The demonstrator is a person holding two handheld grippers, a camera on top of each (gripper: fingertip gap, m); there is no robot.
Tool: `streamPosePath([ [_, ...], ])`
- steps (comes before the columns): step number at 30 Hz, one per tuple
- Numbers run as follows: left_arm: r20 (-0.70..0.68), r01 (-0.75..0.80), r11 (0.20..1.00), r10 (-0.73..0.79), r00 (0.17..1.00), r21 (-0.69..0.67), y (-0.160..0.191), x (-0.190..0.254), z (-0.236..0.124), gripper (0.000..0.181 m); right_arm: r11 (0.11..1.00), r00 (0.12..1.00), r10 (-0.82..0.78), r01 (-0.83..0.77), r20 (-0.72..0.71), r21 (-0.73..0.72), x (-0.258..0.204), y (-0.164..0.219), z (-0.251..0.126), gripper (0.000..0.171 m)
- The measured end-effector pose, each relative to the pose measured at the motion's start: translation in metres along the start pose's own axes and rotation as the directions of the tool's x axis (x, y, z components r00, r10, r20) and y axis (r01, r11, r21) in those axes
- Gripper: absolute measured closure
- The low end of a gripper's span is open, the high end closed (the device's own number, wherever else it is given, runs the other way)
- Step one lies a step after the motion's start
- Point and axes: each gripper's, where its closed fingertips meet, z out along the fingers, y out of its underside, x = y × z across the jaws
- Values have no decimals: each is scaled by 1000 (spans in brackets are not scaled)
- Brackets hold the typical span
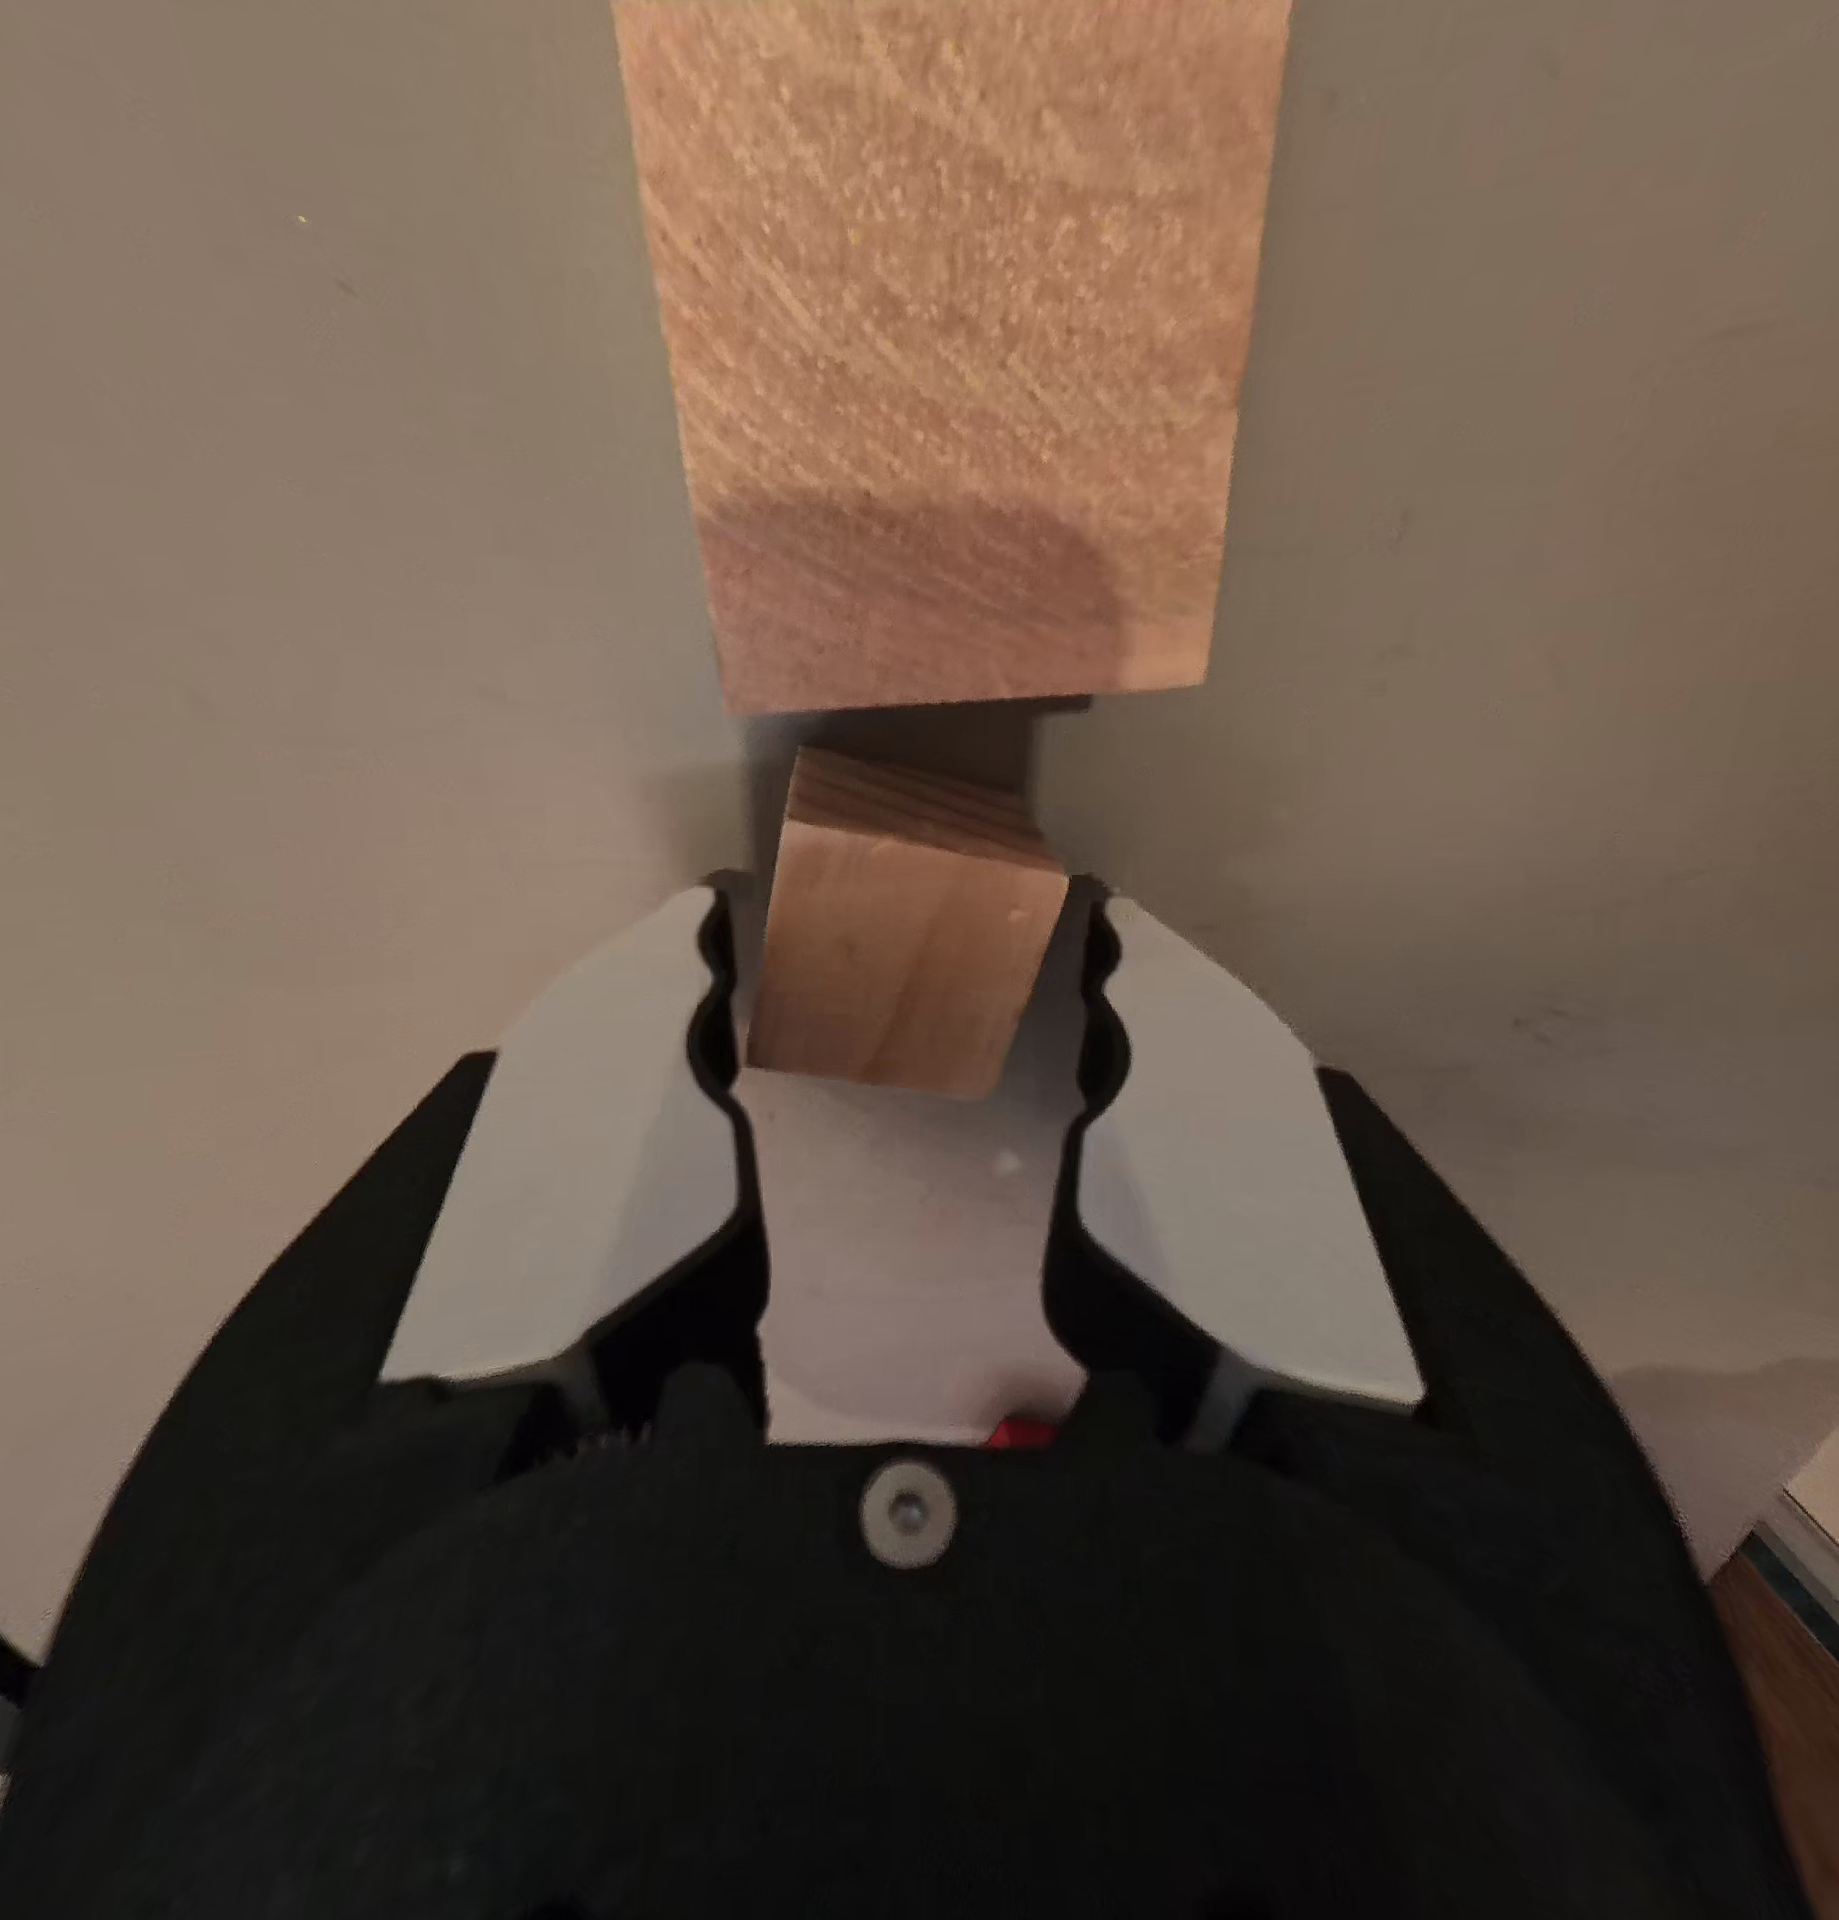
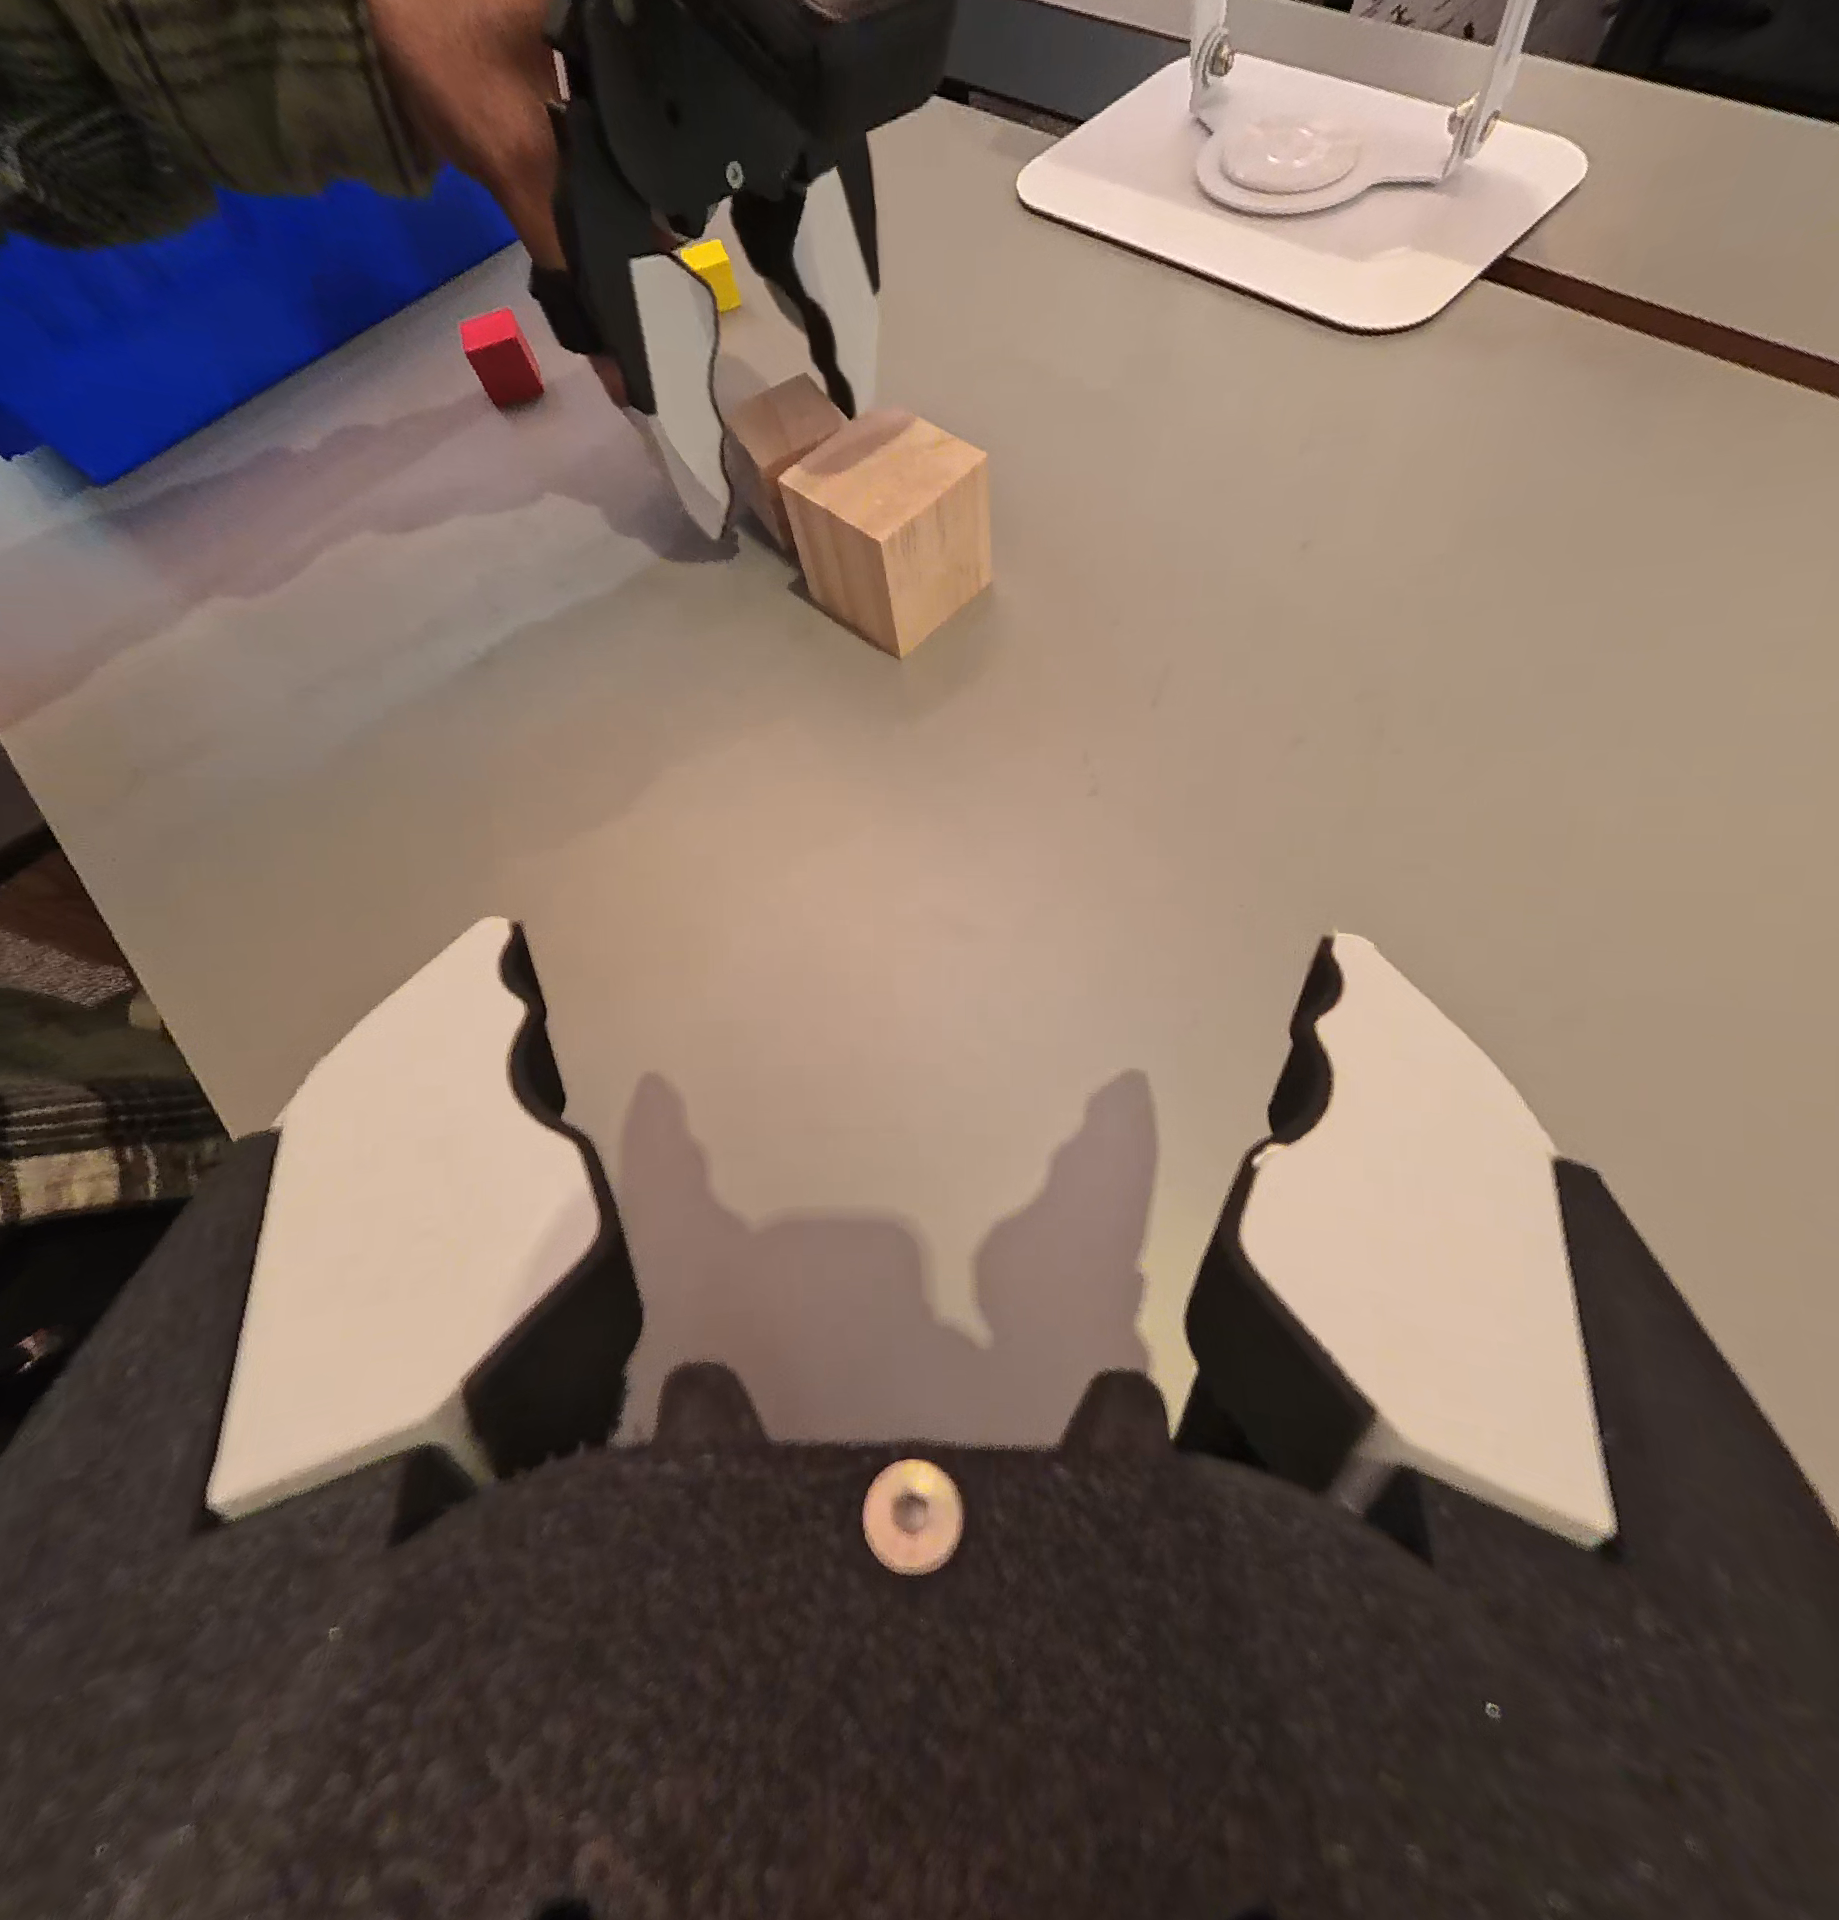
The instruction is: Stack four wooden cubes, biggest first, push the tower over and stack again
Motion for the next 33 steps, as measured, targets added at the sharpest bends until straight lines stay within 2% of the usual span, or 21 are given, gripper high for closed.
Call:
streamPosePath([
  [2,-6,0,1000,0,1000,11,-2,1,0,133,1000,1000,1,-1,-2,4,0,-1,0,38],
  [8,23,39,999,-39,999,-9,2,-3,-5,134,1000,1000,11,-11,3,-12,1,3,2,39],
  [14,32,133,984,-137,990,115,-12,-7,-52,134,1000,1000,11,-11,9,0,0,0,-1,43],
  [19,5,138,971,-142,990,197,-48,9,-84,134,1000,1000,13,-14,9,11,0,-2,-3,44],
  [24,46,112,980,-121,992,163,-67,16,-77,134,1000,1000,10,-10,9,3,-1,-1,-3,45],
  [33,47,158,983,-163,986,90,-72,10,-62,134,1000,1000,9,-10,10,12,-1,-3,-7,47],
])
